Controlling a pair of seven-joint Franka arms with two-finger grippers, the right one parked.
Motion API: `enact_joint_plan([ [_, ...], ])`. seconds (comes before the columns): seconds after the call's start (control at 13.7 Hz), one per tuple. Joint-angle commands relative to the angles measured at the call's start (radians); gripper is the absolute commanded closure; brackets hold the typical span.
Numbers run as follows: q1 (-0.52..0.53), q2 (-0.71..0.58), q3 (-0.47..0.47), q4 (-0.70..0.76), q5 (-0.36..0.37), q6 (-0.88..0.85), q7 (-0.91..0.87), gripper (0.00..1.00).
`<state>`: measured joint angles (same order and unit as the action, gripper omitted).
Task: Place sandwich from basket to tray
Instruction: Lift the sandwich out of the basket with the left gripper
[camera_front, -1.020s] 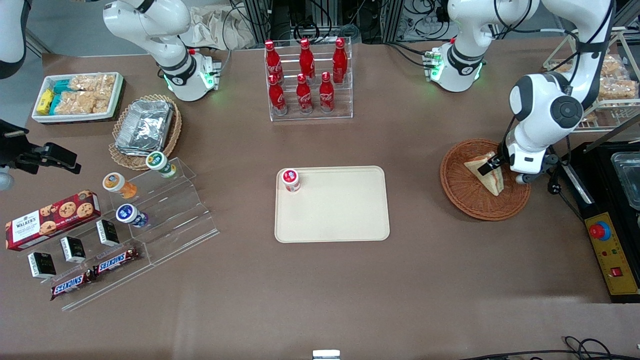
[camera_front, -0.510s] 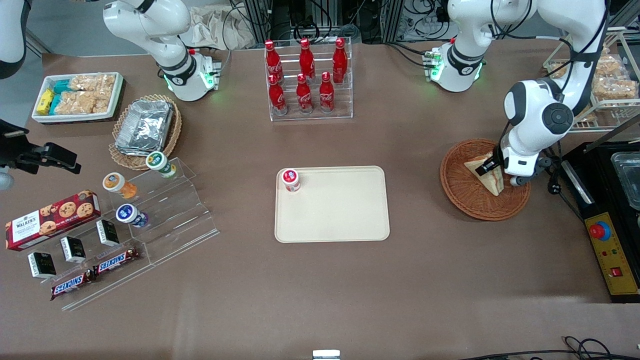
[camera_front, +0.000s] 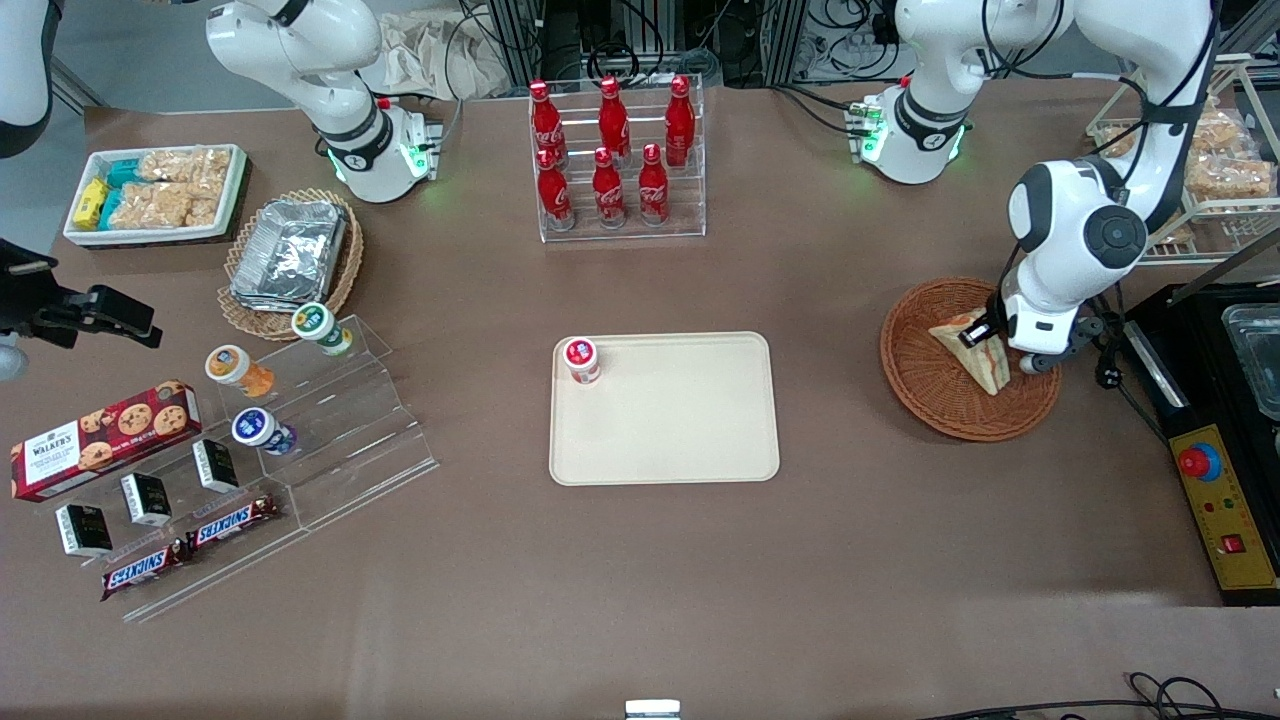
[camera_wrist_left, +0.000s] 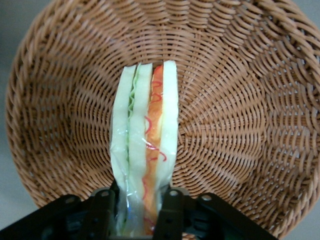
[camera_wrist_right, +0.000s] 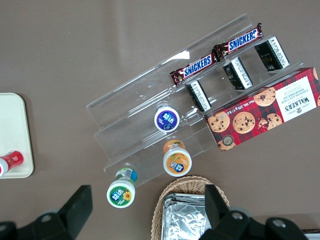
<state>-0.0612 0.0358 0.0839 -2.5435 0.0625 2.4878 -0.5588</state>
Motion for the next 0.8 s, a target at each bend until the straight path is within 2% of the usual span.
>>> enact_joint_plan([
  [0.0,-0.003,-0.03,-0.007,0.061,0.082,-0.095,-0.009,1.0],
  [0.29,-0.003,-0.043,-0.007,0.19,0.083,-0.263,0.105,1.0],
  [0.73,-0.006,-0.034,-0.071,0.541,0.066,-0.674,0.183,1.0],
])
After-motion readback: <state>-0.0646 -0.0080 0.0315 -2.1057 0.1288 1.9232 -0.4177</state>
